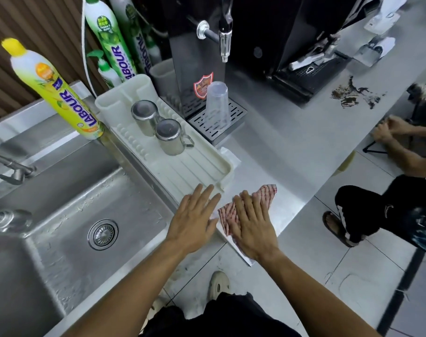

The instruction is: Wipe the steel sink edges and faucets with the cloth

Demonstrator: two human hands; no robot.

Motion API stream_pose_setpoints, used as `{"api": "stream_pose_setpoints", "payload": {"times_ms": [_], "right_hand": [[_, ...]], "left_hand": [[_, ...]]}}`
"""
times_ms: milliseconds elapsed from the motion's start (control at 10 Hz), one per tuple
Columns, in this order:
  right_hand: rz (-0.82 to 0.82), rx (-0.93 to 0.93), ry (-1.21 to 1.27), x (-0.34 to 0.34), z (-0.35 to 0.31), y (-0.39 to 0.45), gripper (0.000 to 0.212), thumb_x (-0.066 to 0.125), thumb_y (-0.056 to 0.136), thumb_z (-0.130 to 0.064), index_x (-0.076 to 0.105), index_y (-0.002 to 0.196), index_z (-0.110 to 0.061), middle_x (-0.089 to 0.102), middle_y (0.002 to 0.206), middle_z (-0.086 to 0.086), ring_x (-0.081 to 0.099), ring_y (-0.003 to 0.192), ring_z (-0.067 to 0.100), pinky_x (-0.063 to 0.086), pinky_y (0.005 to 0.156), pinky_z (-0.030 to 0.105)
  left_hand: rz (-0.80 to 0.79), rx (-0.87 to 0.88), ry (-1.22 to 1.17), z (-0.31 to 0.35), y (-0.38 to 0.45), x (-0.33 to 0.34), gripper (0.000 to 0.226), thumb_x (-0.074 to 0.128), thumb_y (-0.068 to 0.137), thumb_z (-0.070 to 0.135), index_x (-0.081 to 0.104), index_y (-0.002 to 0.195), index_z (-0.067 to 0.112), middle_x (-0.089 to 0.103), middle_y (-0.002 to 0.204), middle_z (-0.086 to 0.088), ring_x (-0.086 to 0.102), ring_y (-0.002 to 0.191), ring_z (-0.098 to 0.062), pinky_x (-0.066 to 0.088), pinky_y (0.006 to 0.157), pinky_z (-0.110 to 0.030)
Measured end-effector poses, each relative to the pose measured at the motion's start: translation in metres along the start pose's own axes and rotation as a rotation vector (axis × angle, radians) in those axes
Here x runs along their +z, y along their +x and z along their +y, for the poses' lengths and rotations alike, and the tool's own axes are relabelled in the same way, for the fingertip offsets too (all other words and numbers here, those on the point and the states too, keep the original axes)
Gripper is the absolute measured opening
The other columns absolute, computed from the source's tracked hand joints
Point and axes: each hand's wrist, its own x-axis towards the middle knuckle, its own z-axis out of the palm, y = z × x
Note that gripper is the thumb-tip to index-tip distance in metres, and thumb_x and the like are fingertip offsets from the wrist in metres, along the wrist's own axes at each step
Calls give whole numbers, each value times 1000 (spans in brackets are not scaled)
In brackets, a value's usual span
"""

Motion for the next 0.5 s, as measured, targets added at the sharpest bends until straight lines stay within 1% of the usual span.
{"api": "stream_pose_setpoints", "payload": {"times_ms": [100, 200, 300, 400, 500], "right_hand": [[36, -20, -38, 2, -2, 3, 71, 11, 107, -53, 8, 164, -11, 0, 172, 14, -2, 158, 34, 17, 125, 57], [121, -110, -75, -6, 1, 1, 71, 28, 107, -50, 14, 164, -10, 10, 170, 21, 8, 158, 38, 15, 126, 56], [190, -92, -85, -2, 1, -6, 62, 34, 105, -45, 43, 152, -5, 43, 151, 25, 44, 139, 45, 28, 120, 57], [155, -85, -72, 2, -8, -3, 59, 31, 107, -40, 50, 147, -2, 52, 143, 22, 50, 132, 43, 33, 117, 55], [221, -217, -87, 8, -3, 0, 57, 40, 105, -34, 47, 149, 2, 51, 148, 25, 47, 137, 45, 34, 117, 58]], "left_hand": [[-81, -63, 20, -6, -1, 9, 67, 21, 104, 50, 16, 165, 21, 1, 173, -3, 7, 159, -28, 21, 125, -47], [-111, -45, 32, -8, 0, 11, 68, 15, 103, 50, 10, 165, 21, -5, 173, -4, 2, 159, -29, 18, 127, -47], [-117, -16, 73, -10, -4, 12, 72, 22, 100, 48, 10, 165, 20, -2, 173, -6, 3, 159, -30, 19, 127, -48], [-184, -29, 53, -18, -8, 5, 75, 23, 96, 43, 6, 165, 19, 0, 172, -6, 7, 159, -31, 20, 126, -48], [-233, -25, 13, -9, -5, 3, 72, 34, 104, 35, -2, 165, 21, -9, 172, -6, 0, 159, -32, 4, 128, -45]]}}
